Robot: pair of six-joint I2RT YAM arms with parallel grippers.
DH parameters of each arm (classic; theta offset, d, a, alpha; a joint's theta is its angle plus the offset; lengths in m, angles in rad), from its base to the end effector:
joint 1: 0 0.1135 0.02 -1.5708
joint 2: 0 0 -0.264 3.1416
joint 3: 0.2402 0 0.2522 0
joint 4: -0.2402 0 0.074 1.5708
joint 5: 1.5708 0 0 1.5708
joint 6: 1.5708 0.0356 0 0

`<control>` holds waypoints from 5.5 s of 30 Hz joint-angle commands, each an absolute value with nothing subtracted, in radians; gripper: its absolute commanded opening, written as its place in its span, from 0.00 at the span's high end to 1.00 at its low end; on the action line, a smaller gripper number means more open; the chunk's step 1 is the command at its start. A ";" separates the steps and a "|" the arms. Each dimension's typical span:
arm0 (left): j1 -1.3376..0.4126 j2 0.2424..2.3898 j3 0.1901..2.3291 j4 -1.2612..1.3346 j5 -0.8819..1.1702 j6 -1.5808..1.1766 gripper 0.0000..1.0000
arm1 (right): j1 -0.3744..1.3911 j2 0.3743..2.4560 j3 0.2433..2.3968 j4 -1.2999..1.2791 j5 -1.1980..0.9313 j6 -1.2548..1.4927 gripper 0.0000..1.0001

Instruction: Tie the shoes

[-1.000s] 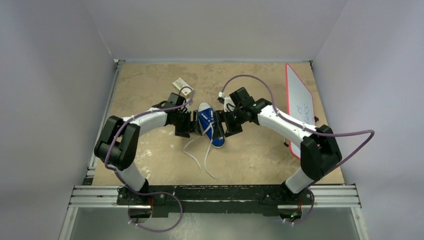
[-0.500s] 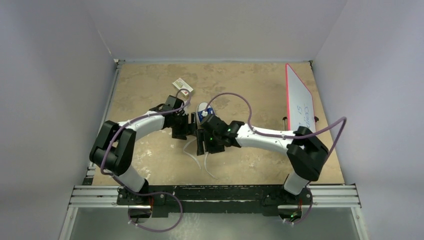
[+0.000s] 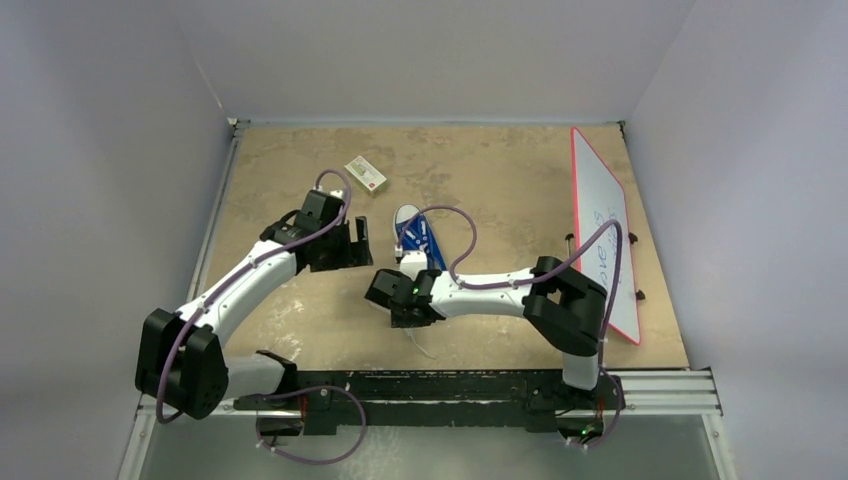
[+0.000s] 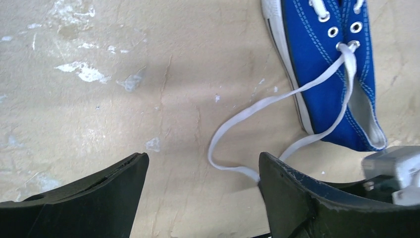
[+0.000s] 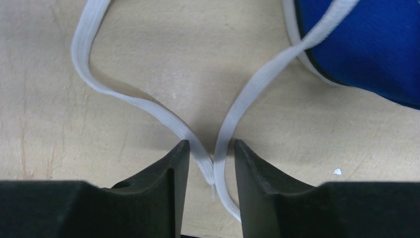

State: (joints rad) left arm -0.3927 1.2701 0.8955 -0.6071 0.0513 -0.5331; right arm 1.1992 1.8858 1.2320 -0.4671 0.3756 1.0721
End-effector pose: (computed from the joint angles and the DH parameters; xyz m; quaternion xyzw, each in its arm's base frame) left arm 0.2327 -0.0984 0.2408 -0.0597 0.9548 -0.1516 0.2487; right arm 0.1499 0.3487 0.1667 -0.0193 0.9584 0.1220 0.2574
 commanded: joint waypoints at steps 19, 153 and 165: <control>-0.386 1.282 0.932 -0.587 0.121 -0.496 0.10 | 1.204 1.553 0.875 -0.335 0.267 0.914 0.47; -0.671 1.616 0.745 0.764 0.102 -0.314 0.82 | 0.436 1.564 1.665 -0.470 -0.594 0.525 1.00; -0.644 1.586 0.725 0.759 0.094 -0.423 1.00 | 0.390 1.541 1.642 -0.520 -0.565 0.483 1.00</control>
